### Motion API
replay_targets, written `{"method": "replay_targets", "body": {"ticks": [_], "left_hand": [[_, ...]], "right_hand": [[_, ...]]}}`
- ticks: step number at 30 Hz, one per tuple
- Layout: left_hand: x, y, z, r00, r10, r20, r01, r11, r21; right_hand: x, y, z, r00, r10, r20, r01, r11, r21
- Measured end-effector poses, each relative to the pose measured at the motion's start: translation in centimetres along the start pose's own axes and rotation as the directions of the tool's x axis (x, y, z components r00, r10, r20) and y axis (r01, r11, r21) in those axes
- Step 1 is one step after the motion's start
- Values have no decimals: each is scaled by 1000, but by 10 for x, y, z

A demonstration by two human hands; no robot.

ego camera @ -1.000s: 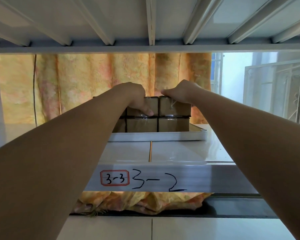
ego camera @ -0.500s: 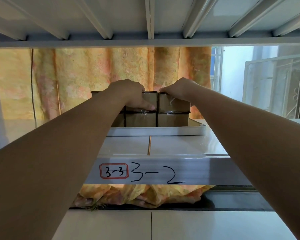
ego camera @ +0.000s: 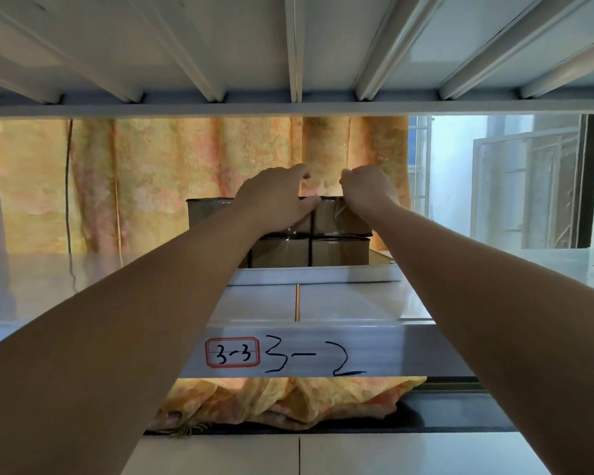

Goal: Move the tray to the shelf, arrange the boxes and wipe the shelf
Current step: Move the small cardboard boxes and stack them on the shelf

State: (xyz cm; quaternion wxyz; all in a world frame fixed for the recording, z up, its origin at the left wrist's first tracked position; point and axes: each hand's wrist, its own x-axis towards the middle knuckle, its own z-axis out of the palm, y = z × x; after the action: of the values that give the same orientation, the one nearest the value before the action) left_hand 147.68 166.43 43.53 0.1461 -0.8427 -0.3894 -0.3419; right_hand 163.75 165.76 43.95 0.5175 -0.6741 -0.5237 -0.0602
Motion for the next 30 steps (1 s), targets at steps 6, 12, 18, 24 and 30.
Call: {"method": "replay_targets", "body": {"ticks": [6, 12, 18, 24, 30], "left_hand": [[5, 50, 4, 968, 220, -123, -232, 967, -100], [8, 102, 18, 935, 325, -140, -335, 940, -60], [14, 158, 30, 960, 274, 50, -273, 962, -17], [34, 235, 70, 943, 302, 143, -298, 953, -47], [55, 291, 105, 950, 245, 195, -225, 967, -123]], "right_hand": [[-8, 15, -20, 991, -87, -106, 71, 987, -144], [-16, 55, -56, 998, -53, -42, 33, 927, -375], [-12, 112, -104, 999, 30, 18, -17, 869, -494], [-1, 201, -175, 990, 79, 120, 7, 806, -592], [0, 262, -254, 975, 190, 114, -82, 787, -611]]}}
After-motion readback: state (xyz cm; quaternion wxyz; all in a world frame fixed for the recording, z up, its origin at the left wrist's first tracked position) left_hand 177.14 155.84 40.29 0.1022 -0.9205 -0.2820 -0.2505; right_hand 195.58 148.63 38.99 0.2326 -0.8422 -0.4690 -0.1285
